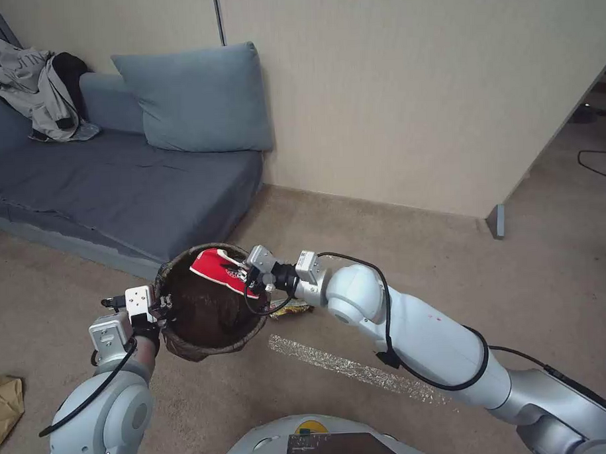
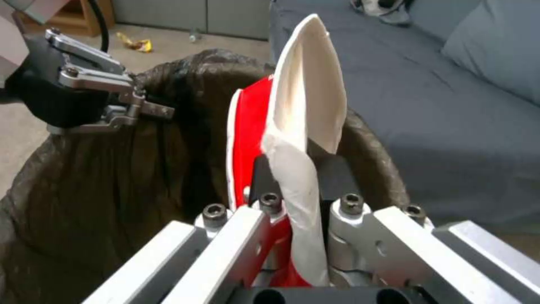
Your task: Pick up the trash bin, then pick up the garbage from the floor and place it into the trash bin.
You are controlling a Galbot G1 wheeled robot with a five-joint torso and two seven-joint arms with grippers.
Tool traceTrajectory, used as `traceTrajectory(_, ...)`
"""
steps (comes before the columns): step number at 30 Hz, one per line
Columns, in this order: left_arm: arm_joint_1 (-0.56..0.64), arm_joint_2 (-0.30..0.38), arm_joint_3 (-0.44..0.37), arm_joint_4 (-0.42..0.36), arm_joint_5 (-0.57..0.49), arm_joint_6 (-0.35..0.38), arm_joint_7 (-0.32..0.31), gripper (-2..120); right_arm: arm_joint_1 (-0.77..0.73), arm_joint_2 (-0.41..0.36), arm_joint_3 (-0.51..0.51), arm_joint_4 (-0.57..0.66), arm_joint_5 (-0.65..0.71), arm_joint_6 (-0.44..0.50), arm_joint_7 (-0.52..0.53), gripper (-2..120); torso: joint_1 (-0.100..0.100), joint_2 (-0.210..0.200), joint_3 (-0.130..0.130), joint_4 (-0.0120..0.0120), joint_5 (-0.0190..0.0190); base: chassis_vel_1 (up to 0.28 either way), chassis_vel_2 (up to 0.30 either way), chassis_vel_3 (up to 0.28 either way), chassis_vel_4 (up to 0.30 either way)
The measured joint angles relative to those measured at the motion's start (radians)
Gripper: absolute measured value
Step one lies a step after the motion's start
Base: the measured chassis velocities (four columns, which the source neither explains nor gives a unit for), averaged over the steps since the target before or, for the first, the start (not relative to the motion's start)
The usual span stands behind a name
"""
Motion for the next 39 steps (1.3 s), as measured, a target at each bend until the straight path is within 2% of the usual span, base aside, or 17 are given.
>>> traceTrajectory(8,0.000,-0.001,0.000,-0.002,0.000,0.000,0.000,5,0.009,0.043,-0.031,-0.031,-0.026,-0.003,0.006,0,0.000,0.000,0.000,0.0000,0.0000,0.000,0.000,0.000,0.000)
traceTrajectory(11,0.001,-0.001,0.000,-0.004,0.000,0.000,0.000,5,0.010,0.053,-0.034,-0.039,-0.046,-0.007,0.006,7,0.000,0.000,0.000,0.0000,0.0000,0.000,0.000,0.000,0.000)
traceTrajectory(15,0.002,-0.007,0.000,-0.007,0.000,0.000,0.000,5,0.018,0.071,-0.049,-0.049,-0.057,-0.005,0.019,25,0.000,0.000,0.000,0.0000,0.0000,0.000,0.000,0.000,0.000)
traceTrajectory(18,0.002,-0.009,0.000,-0.007,0.001,0.000,0.000,5,0.021,0.076,-0.055,-0.050,-0.056,-0.005,0.024,32,0.000,0.000,0.000,0.0000,0.0000,0.000,0.000,0.000,0.000)
traceTrajectory(20,0.001,-0.010,0.000,-0.007,0.001,0.000,0.000,5,0.024,0.082,-0.058,-0.052,-0.052,-0.006,0.030,43,0.000,0.000,0.000,0.0000,0.0000,0.000,0.000,0.000,0.000)
traceTrajectory(22,0.001,-0.010,0.001,-0.007,0.001,0.000,0.000,5,0.024,0.083,-0.058,-0.052,-0.050,-0.006,0.031,45,0.000,0.000,0.000,-0.0001,0.0000,0.000,0.000,0.000,0.000)
traceTrajectory(24,0.000,-0.010,0.000,-0.007,0.001,0.000,-0.001,5,0.025,0.085,-0.059,-0.052,-0.041,-0.010,0.035,57,0.000,0.000,0.000,0.0000,0.0000,0.000,0.000,0.000,0.000)
traceTrajectory(26,0.000,-0.010,-0.001,-0.007,0.001,-0.001,-0.001,5,0.026,0.085,-0.059,-0.052,-0.038,-0.011,0.036,65,0.000,0.000,0.000,0.0000,0.0000,0.000,0.000,0.000,0.000)
traceTrajectory(27,0.000,-0.010,-0.001,-0.007,0.001,-0.001,-0.001,5,0.026,0.085,-0.059,-0.052,-0.038,-0.011,0.036,65,0.000,0.000,0.000,0.0000,0.0000,0.000,0.000,0.000,0.000)
traceTrajectory(30,-0.002,-0.010,0.000,-0.006,0.001,-0.001,-0.001,3,0.026,0.087,-0.057,-0.050,-0.033,-0.012,0.040,79,0.000,0.000,0.000,-0.0001,0.0000,0.000,0.000,0.000,0.000)
traceTrajectory(33,-0.002,-0.010,0.000,-0.006,0.001,-0.001,-0.001,3,0.026,0.088,-0.056,-0.049,-0.032,-0.012,0.041,82,0.000,0.000,0.000,0.0000,0.0000,0.000,0.000,0.000,0.000)
traceTrajectory(36,-0.003,-0.010,0.000,-0.006,0.001,-0.001,0.000,3,0.026,0.090,-0.045,-0.040,-0.018,-0.012,0.050,98,0.000,0.000,0.000,-0.0001,0.0001,0.000,0.000,0.000,0.000)
traceTrajectory(39,-0.003,-0.010,-0.001,-0.005,0.001,-0.001,0.000,3,0.024,0.096,-0.018,-0.016,0.018,-0.016,0.076,100,0.000,0.000,0.000,-0.0001,0.0001,0.000,0.000,0.000,0.000)
